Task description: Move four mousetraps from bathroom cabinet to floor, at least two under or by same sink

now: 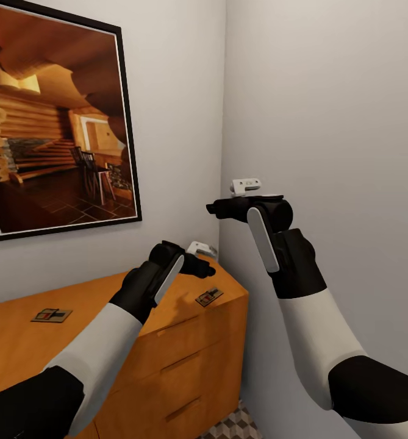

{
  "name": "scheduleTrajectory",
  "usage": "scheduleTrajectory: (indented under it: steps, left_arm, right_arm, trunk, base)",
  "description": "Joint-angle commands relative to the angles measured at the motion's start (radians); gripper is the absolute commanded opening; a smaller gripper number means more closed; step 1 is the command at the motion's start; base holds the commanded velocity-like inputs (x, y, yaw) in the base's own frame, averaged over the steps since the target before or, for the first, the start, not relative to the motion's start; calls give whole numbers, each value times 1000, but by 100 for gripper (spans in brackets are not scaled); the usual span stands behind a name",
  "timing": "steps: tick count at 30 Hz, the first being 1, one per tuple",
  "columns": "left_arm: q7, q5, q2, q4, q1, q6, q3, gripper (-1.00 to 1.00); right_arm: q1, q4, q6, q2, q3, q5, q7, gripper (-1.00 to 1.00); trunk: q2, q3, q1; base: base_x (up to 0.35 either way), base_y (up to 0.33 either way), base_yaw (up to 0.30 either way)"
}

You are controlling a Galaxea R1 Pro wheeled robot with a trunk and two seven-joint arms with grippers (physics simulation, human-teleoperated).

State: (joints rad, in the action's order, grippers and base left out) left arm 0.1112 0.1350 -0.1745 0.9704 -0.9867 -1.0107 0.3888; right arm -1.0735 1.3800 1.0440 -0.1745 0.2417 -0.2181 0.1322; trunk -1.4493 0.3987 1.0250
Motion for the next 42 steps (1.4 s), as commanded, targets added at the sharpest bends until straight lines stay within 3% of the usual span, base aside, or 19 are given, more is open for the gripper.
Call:
scheduleTrajectory:
  steps: [1,23,42]
  left_arm:
    - [-2,9,0,-2,-3,-4,0,100]
    - [-4,29,0,-133,-13,-7,1,100]
    - [-2,27,0,-135,-24,-20,0,100]
  right_arm:
    - [-1,1,3,0,1,-11,10,100]
    - [0,1,3,0,0,-11,10,100]
    - [0,1,3,0,-1,-11,10,100]
  trunk:
    - [-1,1,0]
    - [-1,1,0]
    - [-1,1,0]
  base:
    - [0,0,0]
    - [0,0,0]
    - [0,0,0]
